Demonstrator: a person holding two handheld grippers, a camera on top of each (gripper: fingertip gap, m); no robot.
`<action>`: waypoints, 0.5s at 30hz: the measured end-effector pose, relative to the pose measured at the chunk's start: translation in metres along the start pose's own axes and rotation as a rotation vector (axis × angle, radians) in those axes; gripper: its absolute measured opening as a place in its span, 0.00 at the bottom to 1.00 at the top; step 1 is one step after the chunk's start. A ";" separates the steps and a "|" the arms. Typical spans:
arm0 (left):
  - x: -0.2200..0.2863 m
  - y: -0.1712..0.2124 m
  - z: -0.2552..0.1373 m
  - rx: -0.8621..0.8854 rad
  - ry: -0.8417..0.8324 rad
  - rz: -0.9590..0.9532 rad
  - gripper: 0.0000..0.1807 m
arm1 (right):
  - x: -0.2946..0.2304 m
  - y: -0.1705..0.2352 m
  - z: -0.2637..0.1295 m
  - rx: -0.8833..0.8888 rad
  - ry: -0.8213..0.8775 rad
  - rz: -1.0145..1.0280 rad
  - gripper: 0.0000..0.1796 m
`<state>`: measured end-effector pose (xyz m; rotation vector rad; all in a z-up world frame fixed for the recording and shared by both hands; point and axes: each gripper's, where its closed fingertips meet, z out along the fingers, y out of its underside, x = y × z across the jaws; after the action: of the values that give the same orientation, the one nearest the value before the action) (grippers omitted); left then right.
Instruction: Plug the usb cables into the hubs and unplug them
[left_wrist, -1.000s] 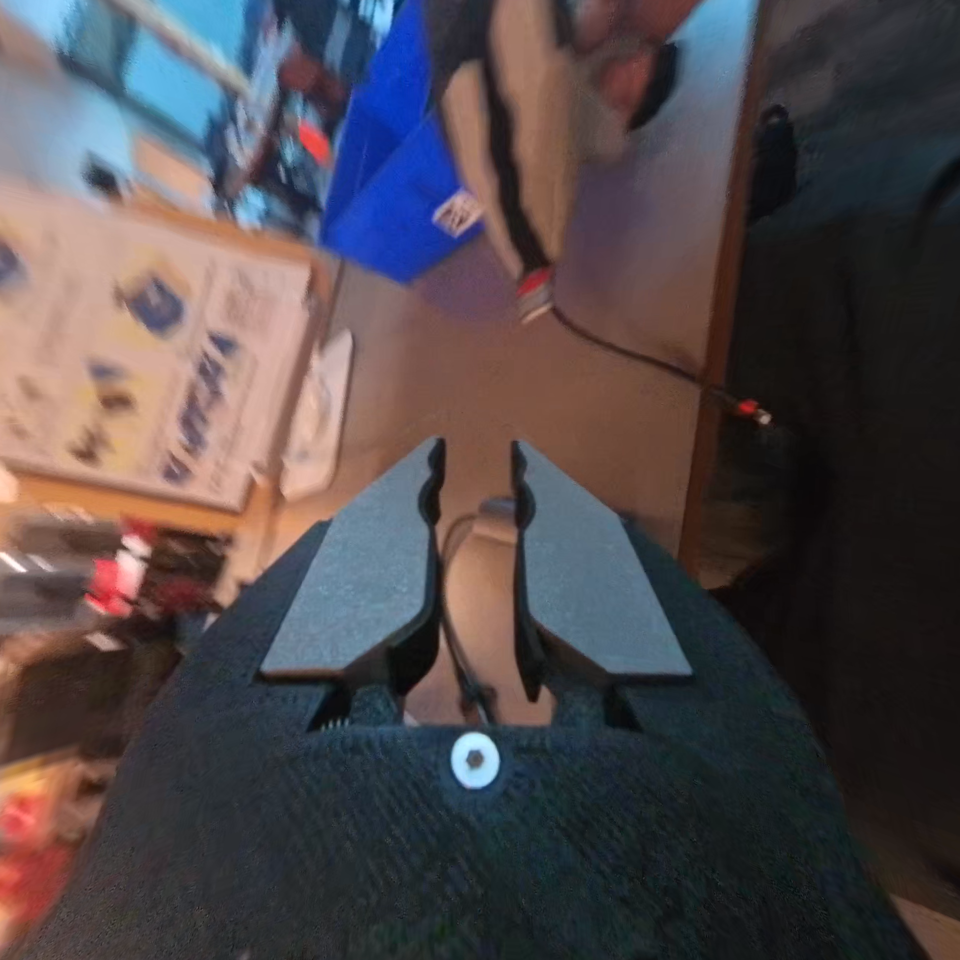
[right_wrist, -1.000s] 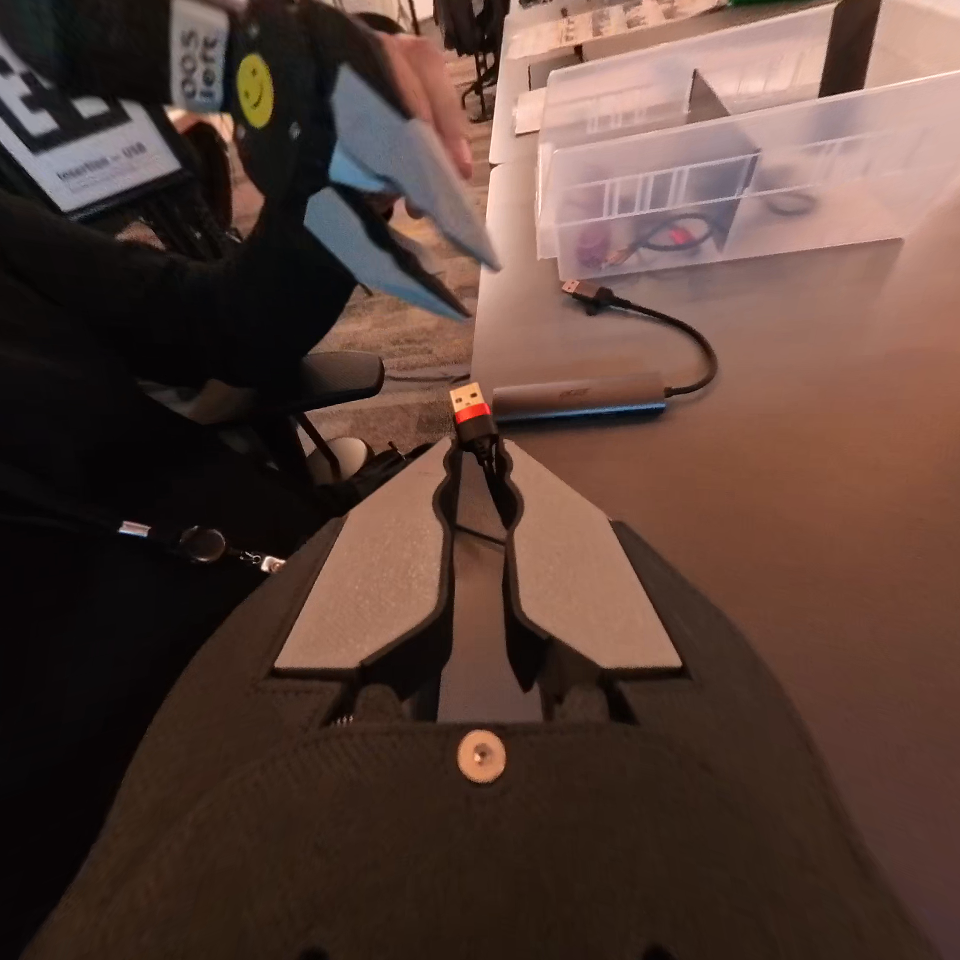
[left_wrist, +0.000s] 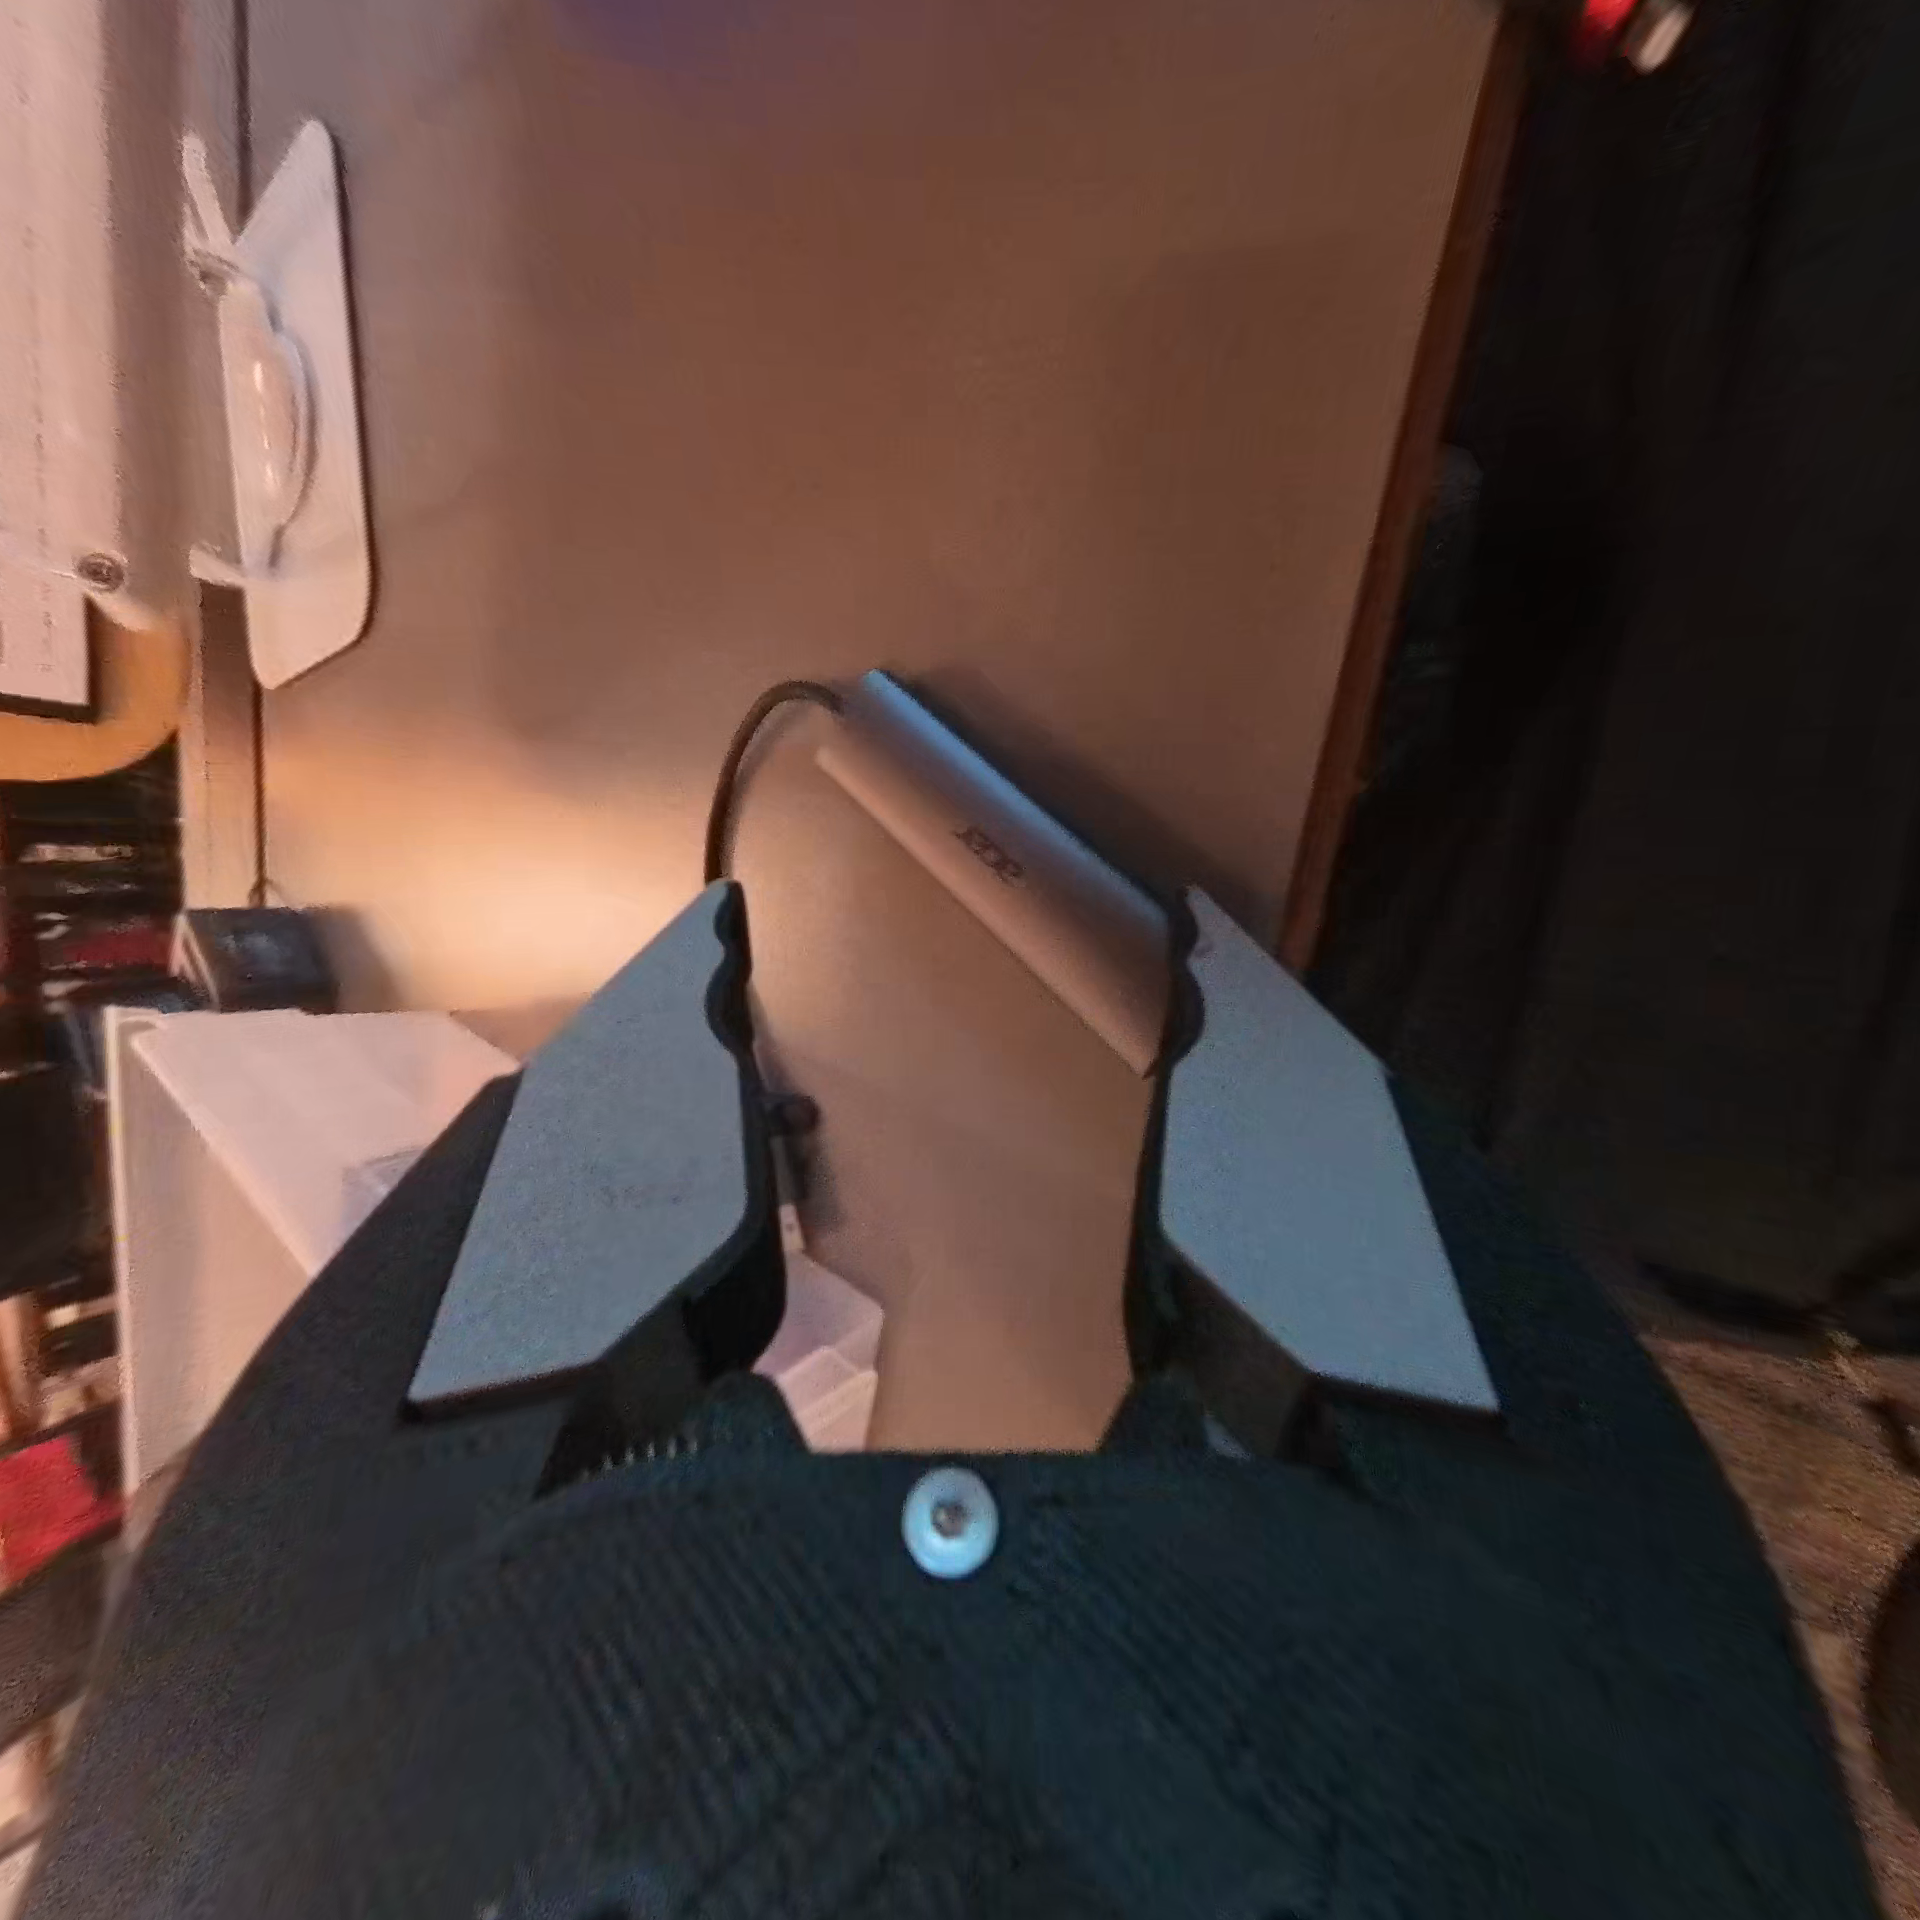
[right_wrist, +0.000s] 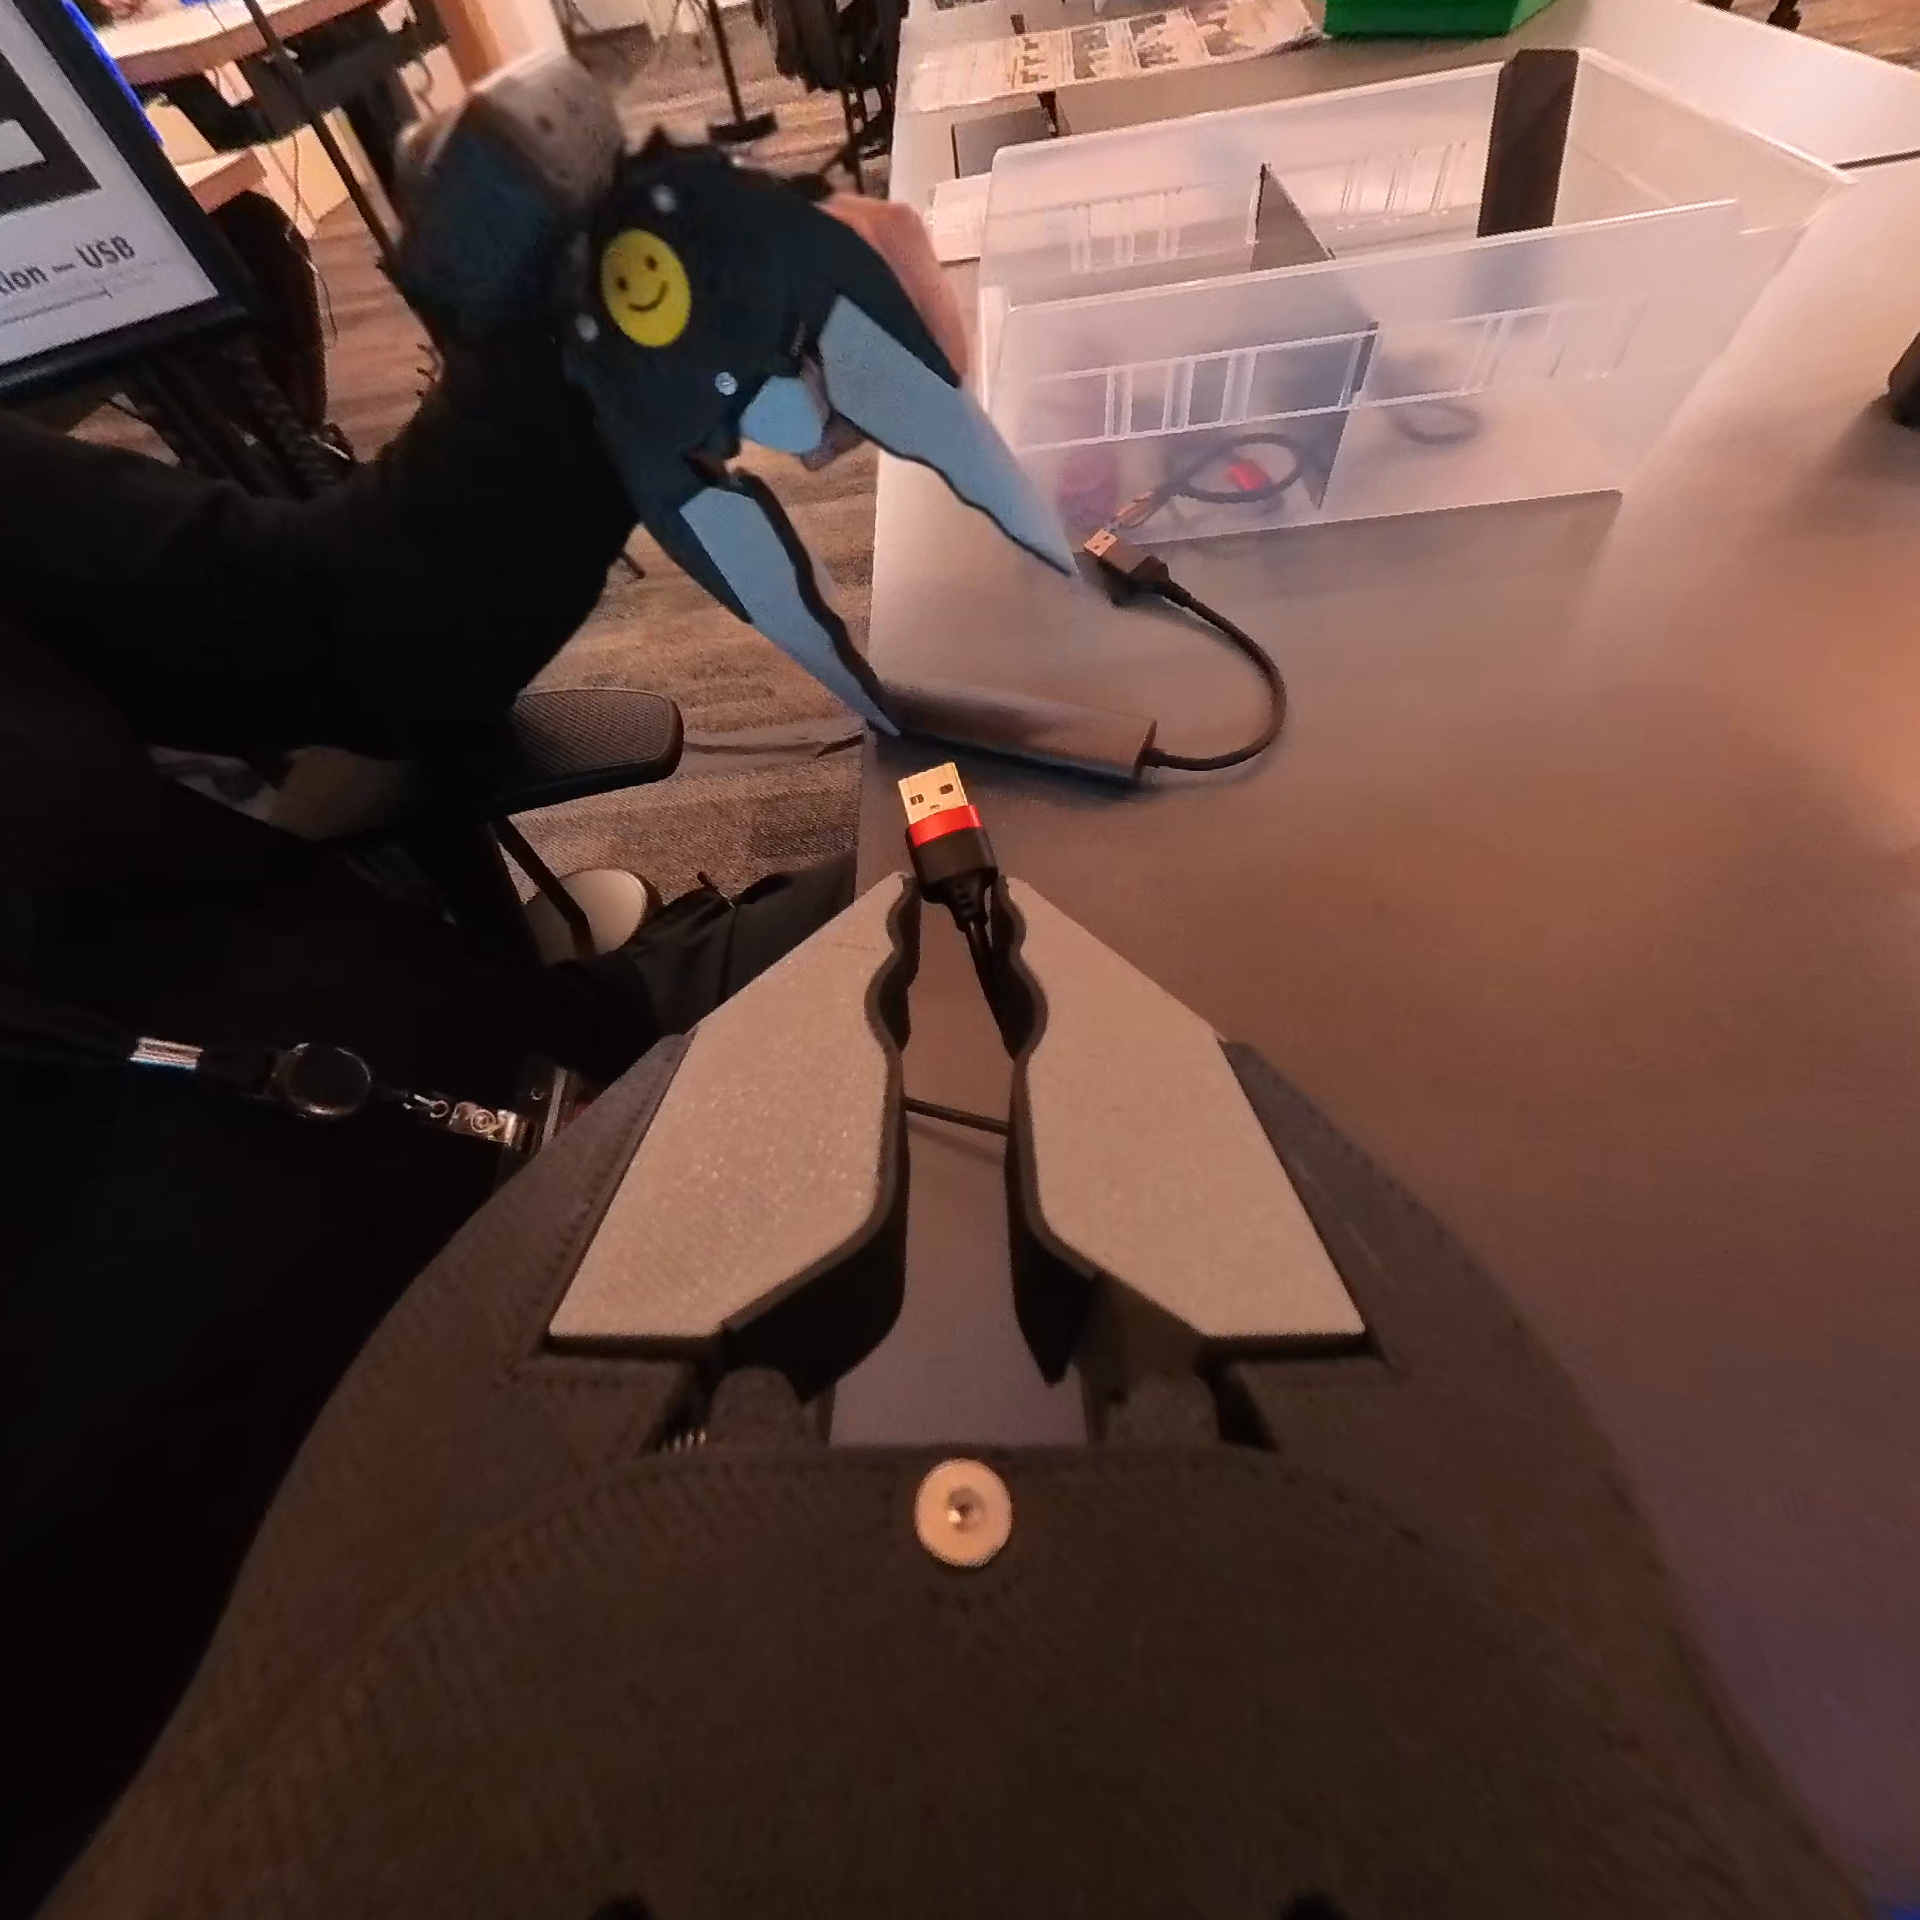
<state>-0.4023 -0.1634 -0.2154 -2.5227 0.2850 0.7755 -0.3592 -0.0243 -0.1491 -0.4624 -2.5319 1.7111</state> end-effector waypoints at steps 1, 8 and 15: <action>0.006 -0.003 -0.001 0.016 0.050 -0.044 0.45 | 0.000 0.000 0.000 -0.002 0.000 0.000 0.06; 0.037 0.008 0.006 -0.089 0.392 -0.518 0.51 | -0.003 -0.003 -0.003 0.001 0.007 -0.019 0.06; 0.042 0.007 0.010 -0.196 0.356 -0.530 0.31 | -0.004 -0.004 -0.005 0.011 -0.004 -0.011 0.06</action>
<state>-0.3750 -0.1669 -0.2499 -2.7221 -0.3550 0.1517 -0.3550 -0.0228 -0.1431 -0.4432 -2.5213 1.7236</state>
